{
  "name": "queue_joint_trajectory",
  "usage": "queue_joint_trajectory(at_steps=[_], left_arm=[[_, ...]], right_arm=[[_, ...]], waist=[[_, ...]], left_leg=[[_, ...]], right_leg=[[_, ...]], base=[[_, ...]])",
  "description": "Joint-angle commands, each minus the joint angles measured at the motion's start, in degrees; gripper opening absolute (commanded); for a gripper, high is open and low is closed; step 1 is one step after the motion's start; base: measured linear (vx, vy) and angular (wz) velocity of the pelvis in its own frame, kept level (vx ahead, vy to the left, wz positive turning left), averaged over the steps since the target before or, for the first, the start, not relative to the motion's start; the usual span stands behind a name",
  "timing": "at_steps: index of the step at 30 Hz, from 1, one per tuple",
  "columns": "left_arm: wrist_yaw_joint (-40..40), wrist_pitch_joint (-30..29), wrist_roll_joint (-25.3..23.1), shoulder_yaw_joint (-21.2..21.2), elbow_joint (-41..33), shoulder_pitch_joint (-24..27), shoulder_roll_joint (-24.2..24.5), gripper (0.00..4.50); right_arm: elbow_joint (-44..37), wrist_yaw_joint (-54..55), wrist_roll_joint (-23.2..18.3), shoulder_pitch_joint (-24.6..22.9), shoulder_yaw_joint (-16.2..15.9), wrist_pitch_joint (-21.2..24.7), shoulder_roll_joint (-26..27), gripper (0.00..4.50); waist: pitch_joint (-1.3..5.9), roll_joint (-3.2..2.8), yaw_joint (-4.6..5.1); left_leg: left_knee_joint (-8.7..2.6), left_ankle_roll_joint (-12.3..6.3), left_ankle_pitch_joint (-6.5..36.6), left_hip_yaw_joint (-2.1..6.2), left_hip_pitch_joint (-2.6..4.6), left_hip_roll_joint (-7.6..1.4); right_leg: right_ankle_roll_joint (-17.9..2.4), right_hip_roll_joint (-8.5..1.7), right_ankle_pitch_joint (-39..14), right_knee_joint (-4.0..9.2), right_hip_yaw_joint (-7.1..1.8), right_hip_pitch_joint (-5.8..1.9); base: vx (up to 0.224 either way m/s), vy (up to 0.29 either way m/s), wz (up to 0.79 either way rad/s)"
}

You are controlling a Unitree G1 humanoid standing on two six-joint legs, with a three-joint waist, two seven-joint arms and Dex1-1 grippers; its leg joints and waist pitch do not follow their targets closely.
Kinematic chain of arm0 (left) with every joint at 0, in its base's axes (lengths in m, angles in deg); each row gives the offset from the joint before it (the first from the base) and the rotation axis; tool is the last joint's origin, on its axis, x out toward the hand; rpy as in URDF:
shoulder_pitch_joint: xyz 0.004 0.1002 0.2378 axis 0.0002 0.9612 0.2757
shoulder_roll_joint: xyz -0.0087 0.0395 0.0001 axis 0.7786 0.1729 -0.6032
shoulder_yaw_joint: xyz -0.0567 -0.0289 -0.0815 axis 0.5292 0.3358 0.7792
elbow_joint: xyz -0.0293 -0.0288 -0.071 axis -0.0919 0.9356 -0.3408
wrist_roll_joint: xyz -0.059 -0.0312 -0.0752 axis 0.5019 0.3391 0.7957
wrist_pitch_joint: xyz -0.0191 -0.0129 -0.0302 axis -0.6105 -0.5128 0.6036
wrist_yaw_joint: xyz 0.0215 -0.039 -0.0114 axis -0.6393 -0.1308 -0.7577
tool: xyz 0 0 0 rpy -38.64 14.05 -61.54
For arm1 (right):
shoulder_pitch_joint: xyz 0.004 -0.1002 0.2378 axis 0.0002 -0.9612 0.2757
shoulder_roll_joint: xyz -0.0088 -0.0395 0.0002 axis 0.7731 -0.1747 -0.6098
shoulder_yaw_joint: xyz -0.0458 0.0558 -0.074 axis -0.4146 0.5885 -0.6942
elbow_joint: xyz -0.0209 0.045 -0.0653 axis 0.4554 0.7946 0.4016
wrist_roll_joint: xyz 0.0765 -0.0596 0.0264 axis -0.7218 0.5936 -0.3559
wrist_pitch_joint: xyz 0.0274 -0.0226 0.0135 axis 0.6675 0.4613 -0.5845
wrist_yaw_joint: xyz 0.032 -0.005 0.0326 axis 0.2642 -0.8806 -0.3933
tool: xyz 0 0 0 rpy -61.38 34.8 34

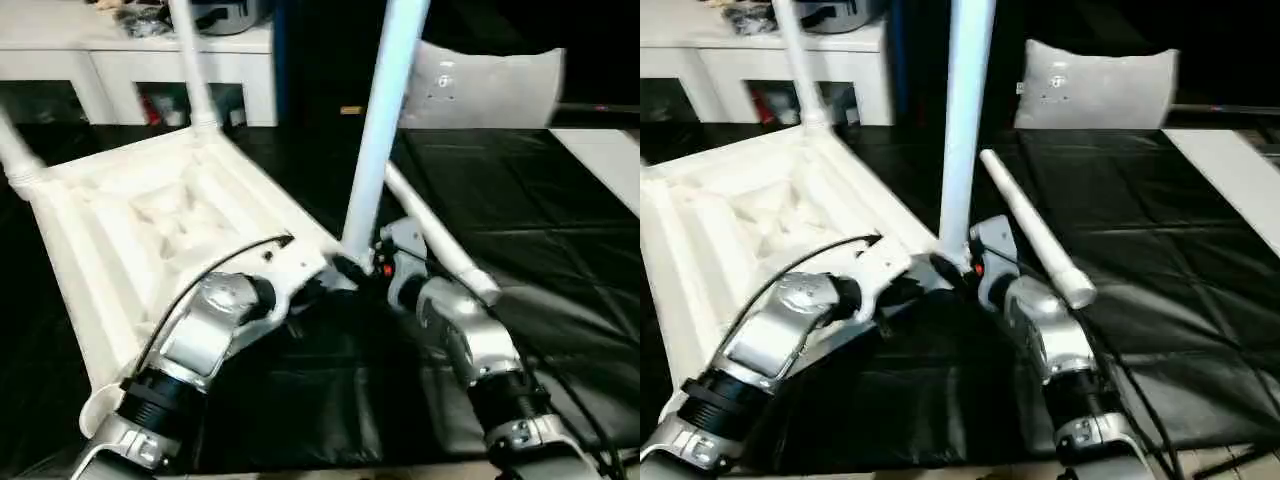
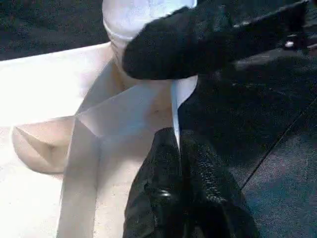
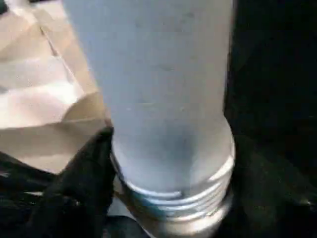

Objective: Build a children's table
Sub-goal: Rotate leg to tighten

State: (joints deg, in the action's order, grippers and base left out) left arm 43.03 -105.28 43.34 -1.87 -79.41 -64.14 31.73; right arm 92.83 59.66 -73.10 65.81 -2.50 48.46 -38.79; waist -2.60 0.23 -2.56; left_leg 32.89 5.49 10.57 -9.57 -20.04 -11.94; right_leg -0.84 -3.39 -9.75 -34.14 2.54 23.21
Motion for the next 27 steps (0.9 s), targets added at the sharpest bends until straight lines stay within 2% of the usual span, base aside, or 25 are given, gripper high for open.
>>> queue_joint_trajectory(at_steps=[1,5,8,12,14,16,18,22,27], left_arm=[[3.27,2.10,-0.06,-1.76,0.97,0.28,1.25,0.00],[8.23,7.27,2.39,-1.03,2.84,0.39,3.19,0.00],[9.56,7.59,3.80,-0.51,3.35,0.39,3.70,0.00],[16.78,13.78,4.68,-2.52,6.30,-0.40,7.58,0.00],[18.62,14.65,5.05,-2.84,6.66,-0.49,8.18,0.00],[23.31,18.02,5.44,-4.14,7.93,-0.91,9.93,0.00],[25.14,19.55,5.24,-4.81,8.78,-1.35,10.75,0.00],[29.65,22.12,4.98,-6.37,10.38,-2.86,12.41,0.00],[34.21,24.75,5.72,-7.29,11.28,-3.67,13.19,0.00]], right_arm=[[-1.89,-2.55,-0.06,-2.01,-0.50,0.60,-1.86,3.84],[-5.36,-8.53,-2.16,-3.61,0.96,-0.63,-6.24,4.25],[-6.16,-12.17,-2.95,-4.06,1.19,-1.72,-8.38,4.45],[-9.94,-23.66,-3.82,-5.36,-0.98,-3.66,-15.43,4.45],[-10.10,-25.29,-3.74,-5.23,-1.42,-4.11,-16.41,4.45],[-10.07,-28.78,-4.08,-4.56,-2.09,-4.64,-17.95,4.45],[-9.72,-30.33,-3.94,-3.98,-2.69,-5.08,-18.56,4.45],[-8.52,-36.48,-2.19,-2.19,-6.28,-7.42,-20.40,4.45],[-6.53,-41.10,-0.96,-0.42,-8.86,-8.23,-20.40,4.45]], waist=[[3.27,-0.79,-0.50],[3.36,-0.59,-1.38],[3.16,-0.52,-1.75],[3.18,-0.39,-2.50],[3.15,-0.36,-2.56],[3.11,-0.36,-2.54],[3.13,-0.35,-2.58],[3.26,-0.45,-2.73],[3.45,-0.53,-3.44]], left_leg=[[-3.81,-0.62,14.22,0.02,-0.19,-0.65],[-3.58,-1.62,12.52,-0.24,-0.14,-0.62],[-3.64,-1.79,12.91,-0.32,-0.07,-0.69],[-3.63,-2.26,12.96,-0.31,0.07,-0.80],[-3.71,-2.29,12.59,-0.27,-0.07,-0.75],[-3.65,-2.31,13.29,-0.30,0.06,-0.74],[-3.65,-2.26,13.16,-0.29,0.12,-0.79],[-3.59,-2.30,12.71,-0.28,0.19,-0.91],[-3.42,-2.43,11.06,-0.39,0.12,-1.05]], right_leg=[[-10.81,-3.25,-12.15,4.13,-1.93,-2.76],[-11.39,-3.34,-9.50,3.88,-2.04,-2.98],[-11.31,-3.43,-12.16,4.03,-2.04,-2.87],[-9.85,-3.43,-13.79,4.13,-2.11,-2.89],[-9.89,-3.51,-13.87,4.11,-2.05,-2.96],[-9.91,-3.60,-15.76,4.32,-2.03,-2.78],[-10.16,-3.58,-15.68,4.24,-2.04,-2.74],[-11.08,-3.50,-13.89,3.88,-1.91,-2.81],[-12.71,-3.60,-9.68,3.25,-1.95,-2.98]], base=[[0.000,0.000,0.00],[0.000,0.000,0.00],[0.000,0.000,0.00],[0.000,0.000,0.00],[0.000,0.000,0.00],[0.000,0.000,0.00],[0.000,0.000,0.00],[0.000,0.000,0.00],[0.000,0.000,0.00]])
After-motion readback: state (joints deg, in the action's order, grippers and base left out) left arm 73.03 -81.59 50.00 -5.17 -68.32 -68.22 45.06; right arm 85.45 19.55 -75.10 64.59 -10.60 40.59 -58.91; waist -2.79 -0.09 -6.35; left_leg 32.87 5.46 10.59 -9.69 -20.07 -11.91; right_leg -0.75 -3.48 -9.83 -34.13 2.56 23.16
